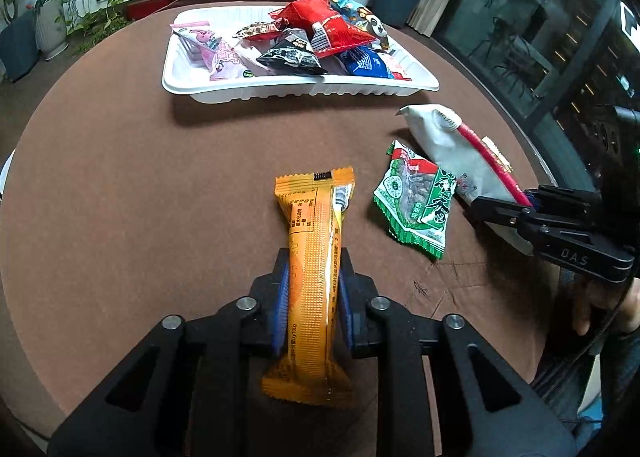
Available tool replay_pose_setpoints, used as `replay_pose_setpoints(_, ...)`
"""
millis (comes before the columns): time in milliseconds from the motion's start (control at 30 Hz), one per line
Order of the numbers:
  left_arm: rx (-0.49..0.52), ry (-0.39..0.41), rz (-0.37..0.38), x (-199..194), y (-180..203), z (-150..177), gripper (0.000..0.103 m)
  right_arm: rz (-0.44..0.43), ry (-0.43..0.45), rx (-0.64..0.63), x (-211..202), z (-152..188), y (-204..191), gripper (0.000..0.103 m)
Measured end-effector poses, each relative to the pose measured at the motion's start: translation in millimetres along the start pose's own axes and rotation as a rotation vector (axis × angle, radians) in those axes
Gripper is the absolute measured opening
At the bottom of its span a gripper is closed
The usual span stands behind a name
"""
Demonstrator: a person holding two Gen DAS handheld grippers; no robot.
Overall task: Organize snacks
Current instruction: 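Carry both packets over the white tray and lower them inside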
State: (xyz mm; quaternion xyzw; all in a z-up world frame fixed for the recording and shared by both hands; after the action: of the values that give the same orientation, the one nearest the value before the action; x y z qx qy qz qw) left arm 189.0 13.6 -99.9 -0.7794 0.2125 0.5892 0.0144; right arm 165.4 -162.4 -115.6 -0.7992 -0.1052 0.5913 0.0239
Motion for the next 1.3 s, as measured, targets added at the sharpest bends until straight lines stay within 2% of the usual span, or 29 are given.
replay_pose_setpoints(433, -0.022, 0.033, 0.02, -13, -4, 2, 0.017, -0.077, 0.074, 0.049, -29, 3, 2, 0.023)
replay_pose_setpoints(733, -0.066, 0.1, 0.104, -43, -19, -15, 0.017, -0.137, 0.143, 0.1, -57, -14, 17, 0.023)
replay_pose_setpoints(900, -0.078, 0.152, 0.114, -65, -31, -43, 0.017, -0.158, 0.192, 0.128, -72, -41, 28, 0.023)
replay_pose_setpoints(1100, -0.108, 0.206, 0.131, -83, -51, -97, 0.017, -0.195, 0.256, 0.18, -85, -99, 46, 0.023)
replay_pose_setpoints(1300, -0.135, 0.216, 0.122, -76, -73, -158, 0.017, -0.244, 0.24, 0.211, -61, -158, 47, 0.023)
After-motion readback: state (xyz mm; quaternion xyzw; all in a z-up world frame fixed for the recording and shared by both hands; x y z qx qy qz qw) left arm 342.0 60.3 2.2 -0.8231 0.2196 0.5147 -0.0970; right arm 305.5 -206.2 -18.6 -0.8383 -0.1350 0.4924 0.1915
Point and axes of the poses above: each gripper's, at about its wrist camera, not at the fingertips, and x roughly the way its jaws point, y to its right, z to its underside, the point moved 2 cm from there along x, roughly the way its jaws point, and after that the axes turned 12 degrees about -y, right-handed, at the moved point
